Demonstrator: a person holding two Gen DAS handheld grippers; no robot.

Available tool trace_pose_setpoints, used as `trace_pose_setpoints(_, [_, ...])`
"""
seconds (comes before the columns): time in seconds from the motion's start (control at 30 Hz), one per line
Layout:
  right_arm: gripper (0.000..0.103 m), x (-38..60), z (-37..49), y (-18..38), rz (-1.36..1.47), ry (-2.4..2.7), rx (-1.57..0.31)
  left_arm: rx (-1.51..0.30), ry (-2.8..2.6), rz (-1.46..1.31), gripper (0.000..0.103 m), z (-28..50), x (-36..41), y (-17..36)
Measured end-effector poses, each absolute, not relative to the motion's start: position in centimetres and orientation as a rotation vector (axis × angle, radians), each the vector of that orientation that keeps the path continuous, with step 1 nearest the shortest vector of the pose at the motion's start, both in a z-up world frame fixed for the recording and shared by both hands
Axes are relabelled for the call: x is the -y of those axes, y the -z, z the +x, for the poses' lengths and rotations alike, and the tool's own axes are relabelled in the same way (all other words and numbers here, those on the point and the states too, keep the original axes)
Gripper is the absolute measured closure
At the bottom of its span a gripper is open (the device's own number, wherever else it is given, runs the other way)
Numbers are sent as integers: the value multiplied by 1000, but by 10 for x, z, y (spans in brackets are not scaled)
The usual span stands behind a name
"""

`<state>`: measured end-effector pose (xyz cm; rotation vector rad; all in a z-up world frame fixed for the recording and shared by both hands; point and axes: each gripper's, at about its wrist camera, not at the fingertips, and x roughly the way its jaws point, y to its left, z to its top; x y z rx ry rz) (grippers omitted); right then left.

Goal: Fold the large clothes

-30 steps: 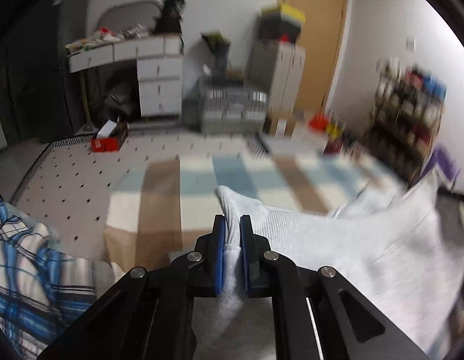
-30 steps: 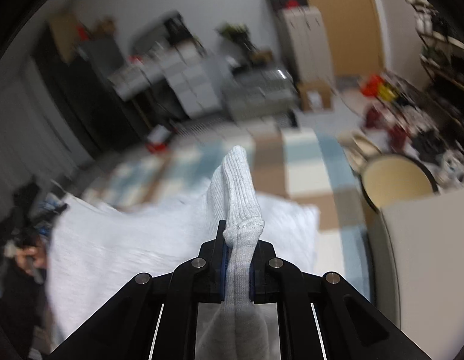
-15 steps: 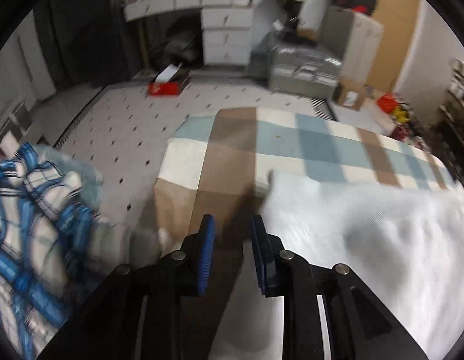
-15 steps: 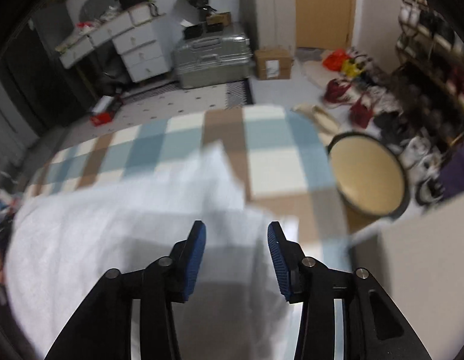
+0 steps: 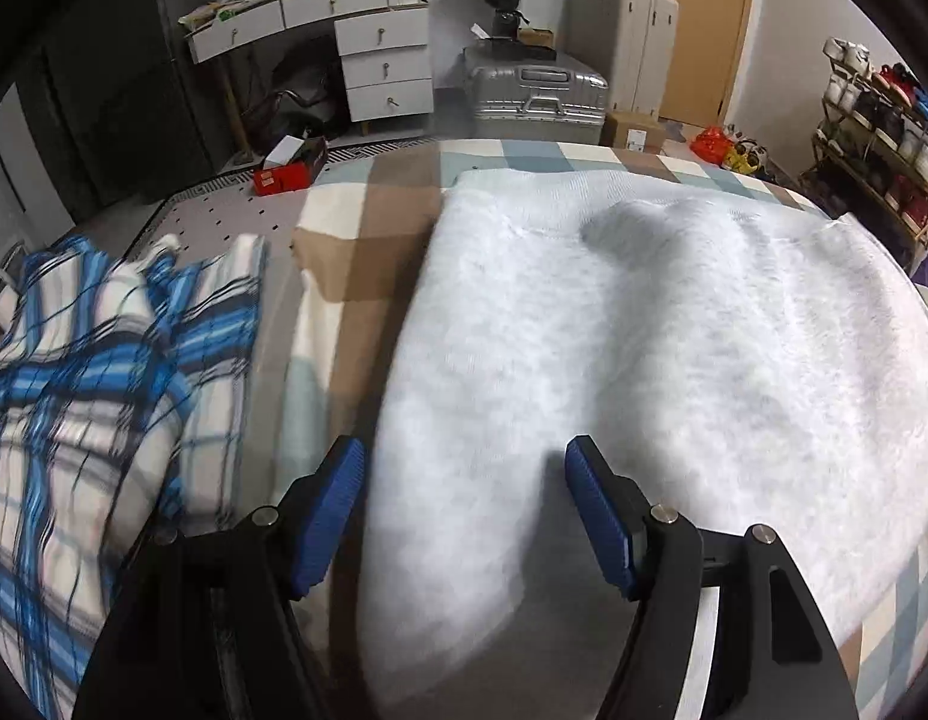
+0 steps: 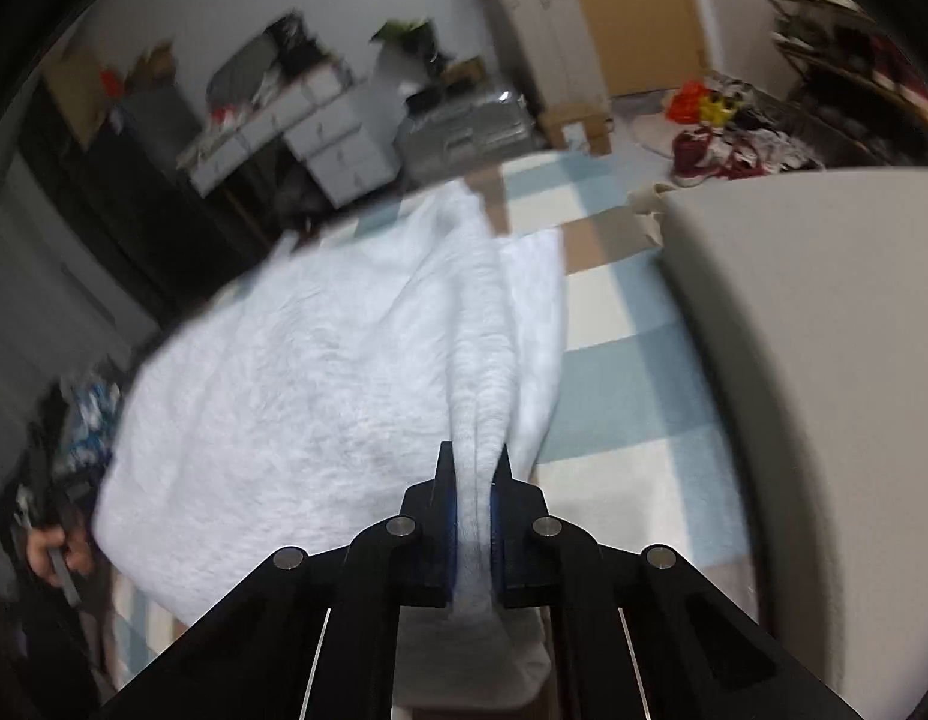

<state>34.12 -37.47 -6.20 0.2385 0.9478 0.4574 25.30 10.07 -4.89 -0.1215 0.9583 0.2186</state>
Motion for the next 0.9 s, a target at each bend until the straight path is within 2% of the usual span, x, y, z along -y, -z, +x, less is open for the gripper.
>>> trace_pose_setpoints(0.07, [85,365,346,76,191,-419,-1028,-961,-210,-131,37,246,-99,51])
trace_pose_setpoints(0.13, [69,364,348,78,206,-394,-1034,-973,-208,-149,37,244,-99,56])
trace_pose_setpoints(0.17, [63,367,348,77,237,-413,-1029,-978,-207,-165,37,245,-98,58])
trace_pose_setpoints(0.2, [43,369,349,79,288,-459,-1032,-982,-208,-194,37,245,-99,60])
trace_pose_setpoints(0.23, [37,367,349,81,306,-483,-1040,-982,-208,-223,37,249,-101,62])
trace_pose_setpoints(0.33, [37,351,350,93,247,-490,-1066,-967,-191,-259,37,249,-102,67])
trace_pose_setpoints(0.37, [39,345,347,91,202,-481,-1025,-958,-186,-266,41,247,-101,68])
trace_pose_setpoints(0.4, [40,342,343,89,178,-475,-1018,-959,-159,-280,58,247,-99,70])
trace_pose_setpoints(0.47, [44,340,337,87,151,-468,-1005,-959,-104,-280,74,246,-93,73])
trace_pose_setpoints(0.57, [52,337,335,84,117,-483,-1002,-950,-128,-193,84,242,-80,68])
trace_pose_setpoints(0.9, [55,351,309,95,96,-516,-1022,-948,-126,-161,86,204,-69,65])
